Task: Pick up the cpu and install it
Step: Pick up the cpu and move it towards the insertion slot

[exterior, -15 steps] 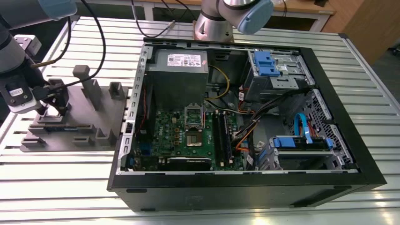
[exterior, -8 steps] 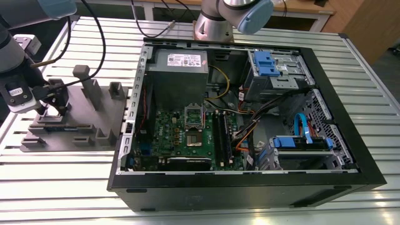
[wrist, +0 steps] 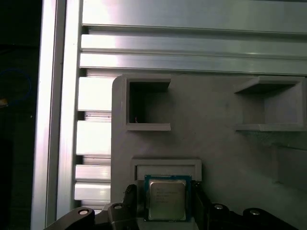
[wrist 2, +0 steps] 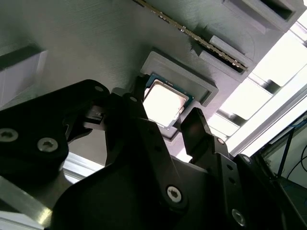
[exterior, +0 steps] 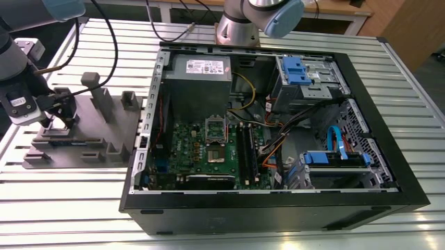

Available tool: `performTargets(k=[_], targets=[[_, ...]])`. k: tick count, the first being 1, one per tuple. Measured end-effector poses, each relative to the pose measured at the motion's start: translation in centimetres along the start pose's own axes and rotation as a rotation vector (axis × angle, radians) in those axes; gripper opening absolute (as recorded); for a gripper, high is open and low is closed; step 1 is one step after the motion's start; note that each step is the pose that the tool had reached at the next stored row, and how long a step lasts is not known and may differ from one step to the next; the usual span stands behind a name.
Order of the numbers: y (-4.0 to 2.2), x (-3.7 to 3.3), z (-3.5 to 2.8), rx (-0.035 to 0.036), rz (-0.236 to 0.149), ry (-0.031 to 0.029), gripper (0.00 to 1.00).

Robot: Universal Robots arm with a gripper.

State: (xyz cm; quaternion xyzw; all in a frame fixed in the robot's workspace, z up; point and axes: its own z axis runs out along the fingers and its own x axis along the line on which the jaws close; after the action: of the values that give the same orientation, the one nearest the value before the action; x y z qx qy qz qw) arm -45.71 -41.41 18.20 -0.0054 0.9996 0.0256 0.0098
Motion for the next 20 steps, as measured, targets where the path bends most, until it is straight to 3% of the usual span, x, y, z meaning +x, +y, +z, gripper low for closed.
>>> performTargets(k=[20], targets=[[0.01, -0.14, -0.13, 0.0000, 0.000, 0.0000, 0.57]])
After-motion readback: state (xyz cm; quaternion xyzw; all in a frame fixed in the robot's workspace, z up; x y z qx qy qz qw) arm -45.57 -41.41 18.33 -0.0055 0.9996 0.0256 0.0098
